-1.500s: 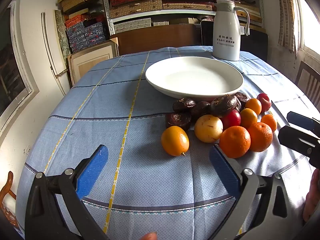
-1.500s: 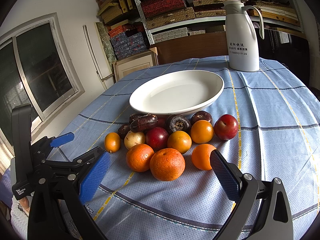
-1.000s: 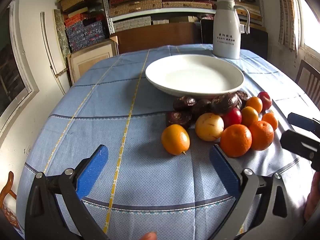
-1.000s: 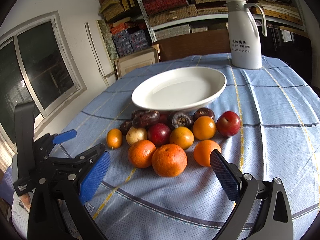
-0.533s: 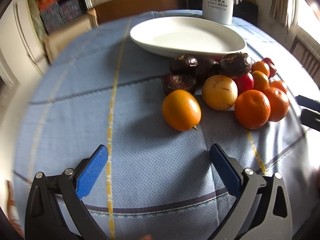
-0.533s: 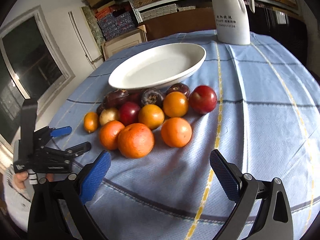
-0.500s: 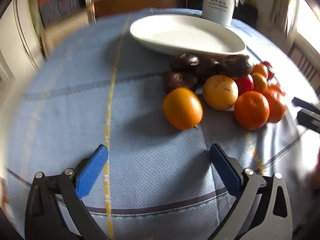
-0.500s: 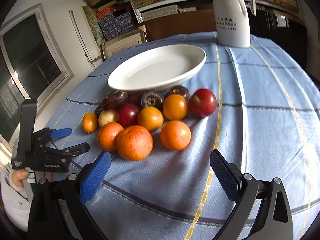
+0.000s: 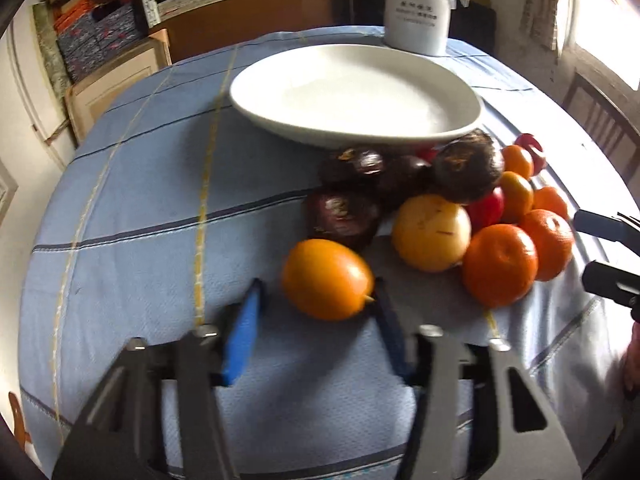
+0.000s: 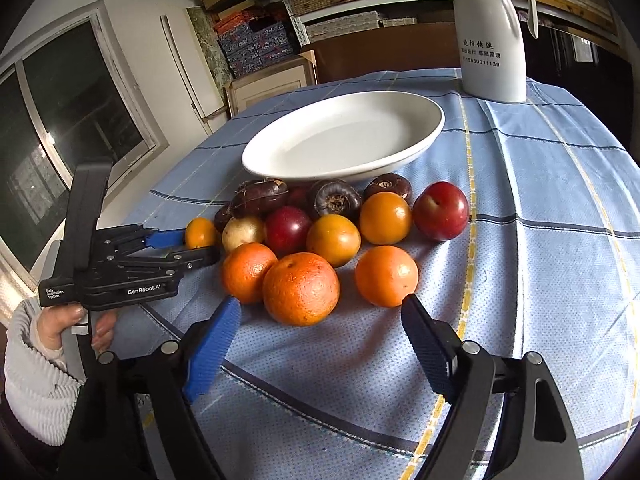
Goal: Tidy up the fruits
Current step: 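Close the left tool on a small orange while the right tool grasps an orange, then carry both oranges over the white plate and open both tools to release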
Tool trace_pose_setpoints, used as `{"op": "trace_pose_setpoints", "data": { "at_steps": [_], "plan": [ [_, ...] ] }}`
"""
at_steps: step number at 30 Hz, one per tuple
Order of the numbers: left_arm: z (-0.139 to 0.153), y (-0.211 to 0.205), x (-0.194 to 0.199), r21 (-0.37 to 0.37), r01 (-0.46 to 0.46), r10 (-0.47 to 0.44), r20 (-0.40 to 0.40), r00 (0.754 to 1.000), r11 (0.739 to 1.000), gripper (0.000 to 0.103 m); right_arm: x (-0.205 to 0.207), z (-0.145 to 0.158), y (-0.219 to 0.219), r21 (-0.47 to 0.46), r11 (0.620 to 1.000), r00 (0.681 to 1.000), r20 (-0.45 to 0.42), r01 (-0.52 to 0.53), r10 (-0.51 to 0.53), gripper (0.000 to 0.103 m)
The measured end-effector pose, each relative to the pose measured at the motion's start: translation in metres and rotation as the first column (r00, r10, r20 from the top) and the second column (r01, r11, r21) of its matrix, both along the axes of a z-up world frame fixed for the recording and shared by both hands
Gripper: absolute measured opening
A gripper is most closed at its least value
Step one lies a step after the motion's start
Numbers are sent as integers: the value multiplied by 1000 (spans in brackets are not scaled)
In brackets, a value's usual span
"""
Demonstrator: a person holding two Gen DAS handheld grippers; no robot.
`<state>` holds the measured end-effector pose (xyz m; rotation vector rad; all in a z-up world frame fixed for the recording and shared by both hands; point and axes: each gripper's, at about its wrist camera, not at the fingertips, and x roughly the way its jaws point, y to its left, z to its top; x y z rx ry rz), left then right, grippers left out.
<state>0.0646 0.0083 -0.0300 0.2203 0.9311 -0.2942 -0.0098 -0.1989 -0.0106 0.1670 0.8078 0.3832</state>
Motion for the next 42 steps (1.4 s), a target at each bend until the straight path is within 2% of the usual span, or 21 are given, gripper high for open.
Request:
{"op": "trace_pose_setpoints", "data": {
  "at_steps": [7, 13, 17, 21, 24, 28, 32, 34, 38, 42],
  "plan": [
    [2, 11, -6, -76, -6, 7, 5, 1000, 997, 40, 3, -1, 1, -8, 1000, 1000, -10, -7, 7, 82],
    [9, 17, -9, -115, -29, 35, 44, 998, 993, 40, 8, -3, 15, -19, 999, 999, -32, -38, 37, 71],
    [8, 21, -11, -138, -37, 44, 42, 998, 990, 40, 21, -9, 23, 3, 999, 995, -86, -52, 52, 56],
    [8, 22, -8, -144, -35, 40, 33, 999, 989, 40, 29, -11, 23, 46, 998, 994, -101, -42, 47, 46],
    [13, 19, -5, -142, -30, 36, 39, 999, 989, 40, 25, -7, 17, 78, 996, 995, -84, -43, 50, 46],
    [35, 11, 9, -143, -21, 33, 78, 996, 990, 40, 22, 16, 7, 132, 991, 999, -22, -37, 40, 46],
    [58, -8, 36, -145, -2, 19, 119, 993, 989, 40, 51, 52, -1, 110, 994, 998, 57, 2, -9, 46],
    [63, -19, 54, -149, 1, 17, 123, 992, 989, 40, 76, 60, -2, 111, 994, 998, 61, 22, -29, 46],
    [56, -31, 89, -170, -16, 33, 97, 995, 985, 40, 121, 55, 4, 80, 995, 997, 53, 54, -58, 46],
    [42, -32, 111, -192, -23, 38, 78, 996, 981, 43, 145, 35, 3, 98, 993, 997, 29, 64, -67, 49]
  ]
}}
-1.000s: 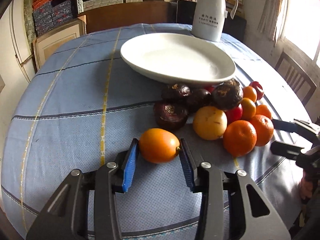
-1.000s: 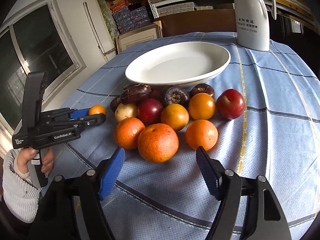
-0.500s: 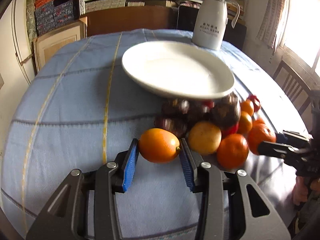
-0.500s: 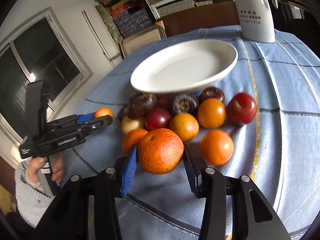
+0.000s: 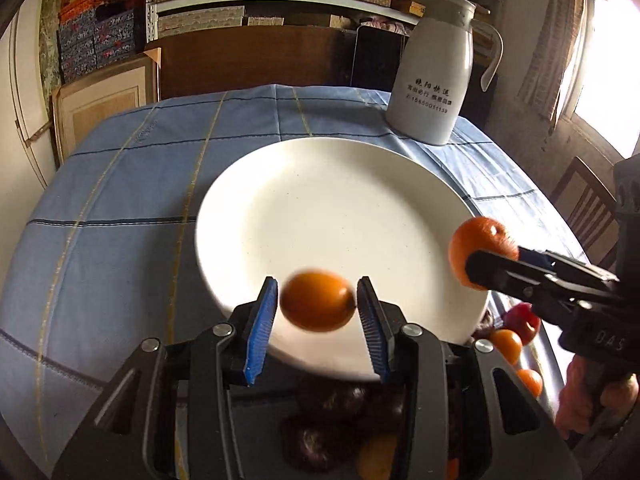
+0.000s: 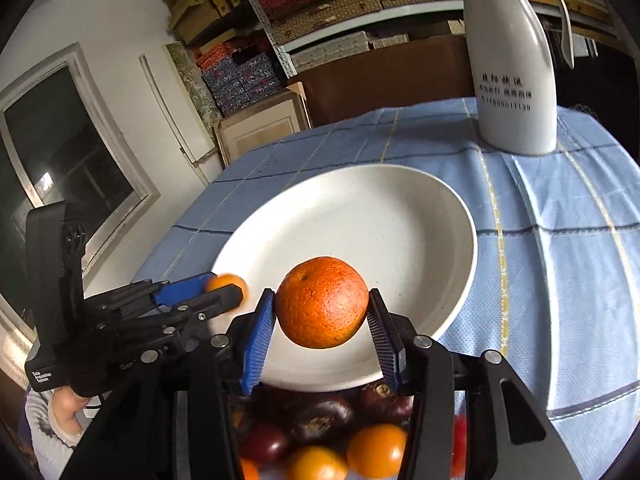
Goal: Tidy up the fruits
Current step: 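Carry both oranges over the white plate and open both tools to release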
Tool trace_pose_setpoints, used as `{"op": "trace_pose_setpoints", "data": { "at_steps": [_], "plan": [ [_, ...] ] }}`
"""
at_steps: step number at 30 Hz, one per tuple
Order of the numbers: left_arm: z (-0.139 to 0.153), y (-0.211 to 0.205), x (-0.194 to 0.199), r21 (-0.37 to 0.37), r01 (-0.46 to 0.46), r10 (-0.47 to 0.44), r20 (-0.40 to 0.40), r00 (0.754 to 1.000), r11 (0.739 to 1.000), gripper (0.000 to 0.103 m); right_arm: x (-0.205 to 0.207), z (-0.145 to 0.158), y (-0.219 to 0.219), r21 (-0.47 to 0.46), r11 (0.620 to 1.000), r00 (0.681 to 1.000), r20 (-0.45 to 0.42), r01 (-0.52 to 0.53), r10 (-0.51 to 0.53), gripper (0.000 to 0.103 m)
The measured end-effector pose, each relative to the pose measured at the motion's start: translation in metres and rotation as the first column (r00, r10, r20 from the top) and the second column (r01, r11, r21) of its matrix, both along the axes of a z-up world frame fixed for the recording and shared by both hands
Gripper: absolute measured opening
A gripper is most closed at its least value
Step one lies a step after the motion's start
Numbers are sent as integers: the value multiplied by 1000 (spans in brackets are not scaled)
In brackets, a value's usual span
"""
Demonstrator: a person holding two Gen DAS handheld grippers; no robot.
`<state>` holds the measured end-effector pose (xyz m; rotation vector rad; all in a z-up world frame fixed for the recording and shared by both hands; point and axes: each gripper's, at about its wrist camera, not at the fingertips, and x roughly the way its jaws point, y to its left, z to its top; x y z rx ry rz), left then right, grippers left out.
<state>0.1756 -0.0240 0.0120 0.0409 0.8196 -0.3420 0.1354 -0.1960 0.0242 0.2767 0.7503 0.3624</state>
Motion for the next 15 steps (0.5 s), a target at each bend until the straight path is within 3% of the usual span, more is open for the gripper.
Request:
{"op": "trace_pose_setpoints", "data": {
  "at_steps": [1, 3, 8, 15],
  "plan": [
    [-4, 0, 3, -2, 6, -6, -7, 1000, 1000, 52, 2, -4, -1, -14, 1000, 1000, -15, -3, 3, 50],
    [-10, 0, 3, 16, 17, -17, -8, 1000, 1000, 55, 0, -4, -2, -30, 1000, 1000, -4, 2, -2, 56],
    [-4, 11, -6, 30, -16, 15, 41, 999, 999, 75, -9, 6, -6, -24, 999, 998, 61, 24, -23, 67],
    [-2, 43, -13, -28, -108, 109, 49, 993, 994, 79, -6, -4, -35, 22, 993, 993, 40, 112, -113, 69]
  ]
}}
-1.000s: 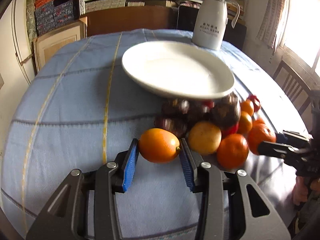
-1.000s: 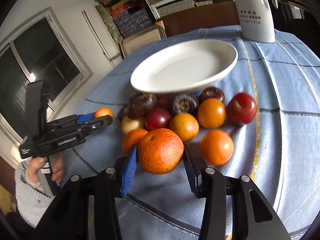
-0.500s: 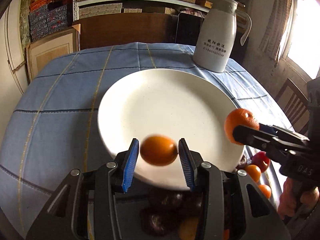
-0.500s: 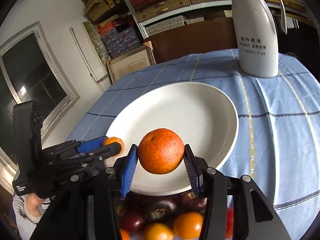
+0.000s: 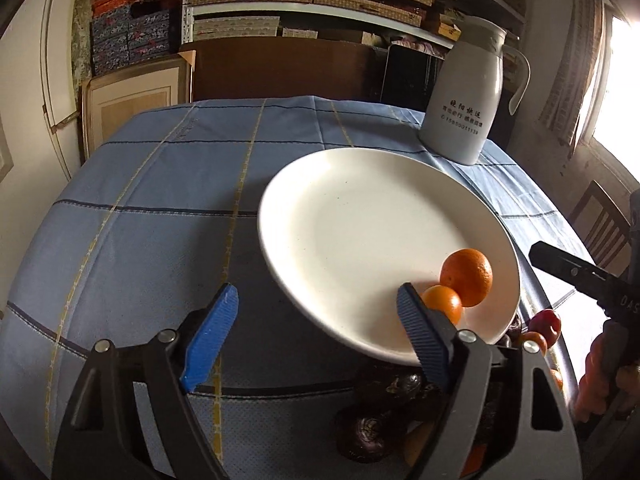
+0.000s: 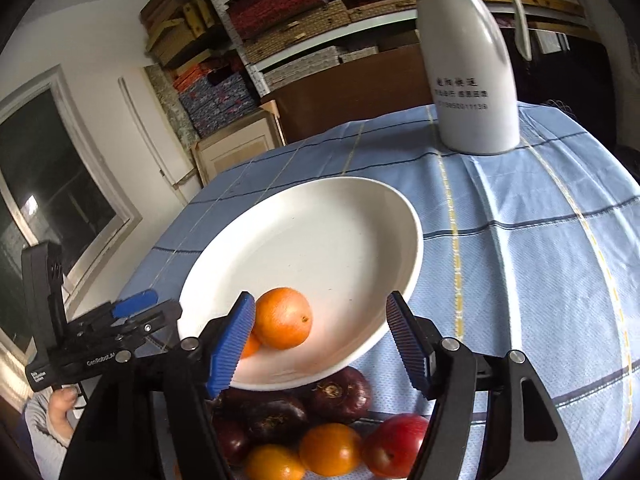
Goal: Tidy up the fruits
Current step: 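Carry both oranges over the white plate and open both tools to release, then withdraw both tools from the plate back toward the fruit pile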
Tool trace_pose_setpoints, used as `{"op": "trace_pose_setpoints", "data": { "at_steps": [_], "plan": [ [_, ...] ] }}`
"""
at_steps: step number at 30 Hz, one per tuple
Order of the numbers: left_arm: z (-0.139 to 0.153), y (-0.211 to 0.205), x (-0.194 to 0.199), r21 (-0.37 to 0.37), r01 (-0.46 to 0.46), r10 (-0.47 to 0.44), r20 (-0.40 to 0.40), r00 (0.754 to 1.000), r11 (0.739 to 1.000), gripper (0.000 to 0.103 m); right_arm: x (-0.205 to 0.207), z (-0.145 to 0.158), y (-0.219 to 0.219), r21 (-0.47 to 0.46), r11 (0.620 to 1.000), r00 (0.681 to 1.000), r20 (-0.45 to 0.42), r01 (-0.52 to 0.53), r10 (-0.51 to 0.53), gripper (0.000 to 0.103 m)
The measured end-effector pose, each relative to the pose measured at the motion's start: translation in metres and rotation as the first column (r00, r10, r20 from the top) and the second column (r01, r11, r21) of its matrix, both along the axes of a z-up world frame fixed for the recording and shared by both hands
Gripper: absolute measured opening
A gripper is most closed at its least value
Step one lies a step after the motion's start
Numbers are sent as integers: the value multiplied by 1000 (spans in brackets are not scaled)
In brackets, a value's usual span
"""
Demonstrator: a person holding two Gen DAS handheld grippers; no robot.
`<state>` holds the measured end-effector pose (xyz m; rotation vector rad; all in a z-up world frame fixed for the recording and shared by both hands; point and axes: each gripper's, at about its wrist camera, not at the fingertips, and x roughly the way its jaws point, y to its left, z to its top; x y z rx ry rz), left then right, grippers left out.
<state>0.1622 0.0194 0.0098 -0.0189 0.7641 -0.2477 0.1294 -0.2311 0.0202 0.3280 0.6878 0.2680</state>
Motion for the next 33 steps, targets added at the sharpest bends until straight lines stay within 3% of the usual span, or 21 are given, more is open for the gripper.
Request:
{"op": "trace_pose_setpoints", "data": {
  "at_steps": [4, 6, 10, 13, 15, 19, 23, 26, 29, 33],
  "plan": [
    [-8, 8, -18, -1, -19, 19, -4, 1000, 1000, 80, -19, 1, -13, 21, 999, 998, 26, 50, -50, 71],
    [-14, 10, -31, 9, -21, 21, -14, 1000, 1000, 80, -34, -4, -19, 23, 996, 996, 27, 88, -88, 77],
    [-22, 11, -57, -4, 1, -1, -26, 1000, 1000, 80, -63, -14, -24, 64, 993, 995, 7, 103, -104, 80],
    [-20, 10, -67, -24, 25, -26, -11, 1000, 999, 80, -79, -10, -23, 79, 992, 994, 40, 101, -105, 83],
    [-20, 7, -70, -16, 33, -33, -5, 999, 999, 87, -85, -8, -21, 76, 992, 992, 66, 101, -106, 84],
    [-23, -2, -69, 26, 47, -47, -16, 999, 999, 88, -87, -5, -11, 65, 997, 995, 85, 50, -55, 84],
    [-25, -3, -67, 40, 52, -51, -32, 998, 998, 88, -91, -2, 17, 29, 997, 991, 110, -74, 70, 84],
    [-24, 3, -66, 36, 25, -24, -31, 999, 999, 89, -97, -3, 52, -71, 986, 981, 113, -153, 161, 83],
    [-20, 18, -66, 17, -51, 51, -11, 999, 999, 89, -97, -4, 78, -166, 966, 971, 98, -200, 218, 76],
    [-20, 39, -61, -37, -131, 130, -30, 991, 991, 89, -88, -8, 87, -152, 965, 973, 58, -212, 223, 64]
  ]
}}
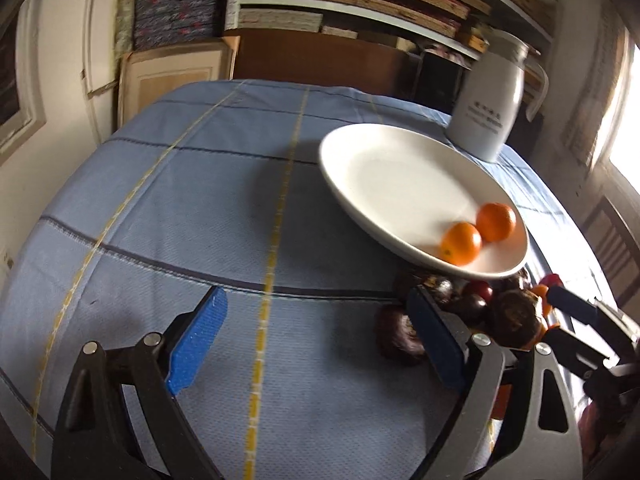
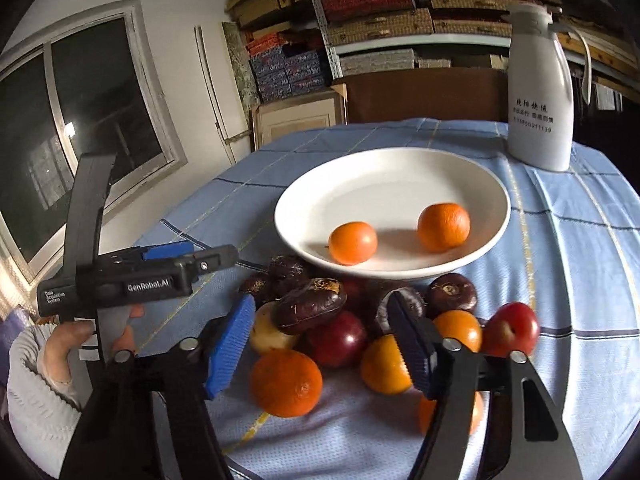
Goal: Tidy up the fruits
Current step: 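Withdraw both tools from the plate back toward the fruit pile, then grasp a dark purple fruit with the left tool while the right grasps a dark brown fruit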
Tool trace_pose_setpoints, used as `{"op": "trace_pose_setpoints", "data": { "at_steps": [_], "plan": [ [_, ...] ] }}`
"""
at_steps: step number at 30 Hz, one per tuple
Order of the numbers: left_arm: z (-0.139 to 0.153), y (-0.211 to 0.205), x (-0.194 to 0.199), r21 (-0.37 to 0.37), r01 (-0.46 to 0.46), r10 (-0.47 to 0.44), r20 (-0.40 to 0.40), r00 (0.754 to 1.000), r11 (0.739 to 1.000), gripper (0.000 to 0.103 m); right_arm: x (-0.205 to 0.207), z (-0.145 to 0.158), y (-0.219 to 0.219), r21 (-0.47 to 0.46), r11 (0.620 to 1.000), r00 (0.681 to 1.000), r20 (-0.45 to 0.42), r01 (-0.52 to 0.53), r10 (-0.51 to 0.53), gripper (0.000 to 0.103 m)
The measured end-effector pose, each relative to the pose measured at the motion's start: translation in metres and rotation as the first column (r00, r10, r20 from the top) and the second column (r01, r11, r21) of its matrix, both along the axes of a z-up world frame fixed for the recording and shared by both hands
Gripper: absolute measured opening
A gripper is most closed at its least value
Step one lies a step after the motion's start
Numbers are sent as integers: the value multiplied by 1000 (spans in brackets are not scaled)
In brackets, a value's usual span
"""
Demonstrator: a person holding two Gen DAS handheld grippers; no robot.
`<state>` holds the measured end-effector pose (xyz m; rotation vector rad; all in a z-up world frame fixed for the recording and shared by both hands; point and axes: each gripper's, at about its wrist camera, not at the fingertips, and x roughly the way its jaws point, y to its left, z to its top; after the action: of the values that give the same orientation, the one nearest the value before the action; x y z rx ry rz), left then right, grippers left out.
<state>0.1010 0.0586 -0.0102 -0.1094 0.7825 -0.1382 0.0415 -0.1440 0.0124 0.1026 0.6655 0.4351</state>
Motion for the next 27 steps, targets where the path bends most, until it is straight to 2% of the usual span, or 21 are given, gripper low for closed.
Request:
{"op": "trace_pose_setpoints", "data": {
  "at_steps": [3, 7, 9, 16, 18, 22, 24, 26, 27],
  "plan": [
    [-2, 7, 3, -32, -7, 7, -26, 1000, 999, 89, 8, -4, 5, 0, 1000, 999, -34, 3, -3, 56],
    [-1, 1, 2, -22, 23, -23, -18, 1000, 999, 89, 16, -12, 16, -12, 1000, 997, -71, -1, 0, 50],
    [-2, -5, 1, -21, 56, -56, -20, 998, 998, 89, 17, -12, 18, -12, 1000, 998, -69, 2, -3, 43],
    [-5, -36, -6, 45, 173, -173, -20, 985, 984, 89, 9, -2, -13, 86, 996, 999, -37, 35, -32, 42],
    [-8, -43, -5, 59, 197, -196, -31, 980, 979, 89, 9, 0, -28, 126, 988, 996, -41, 86, -81, 42],
    [-13, -43, 4, 46, 188, -186, -58, 981, 981, 90, 15, -2, -48, 198, 971, 990, -78, 134, -121, 43],
    [-20, -40, 13, 43, 168, -163, -108, 981, 985, 92, 14, -3, -49, 200, 970, 989, -81, 136, -122, 43],
    [-22, -35, 13, 27, 169, -165, -118, 979, 985, 95, 15, -3, -50, 196, 971, 990, -76, 135, -122, 43],
    [-22, -31, 11, 54, 148, -142, -113, 983, 987, 95, 14, -3, -49, 196, 971, 990, -74, 136, -124, 43]
  ]
}}
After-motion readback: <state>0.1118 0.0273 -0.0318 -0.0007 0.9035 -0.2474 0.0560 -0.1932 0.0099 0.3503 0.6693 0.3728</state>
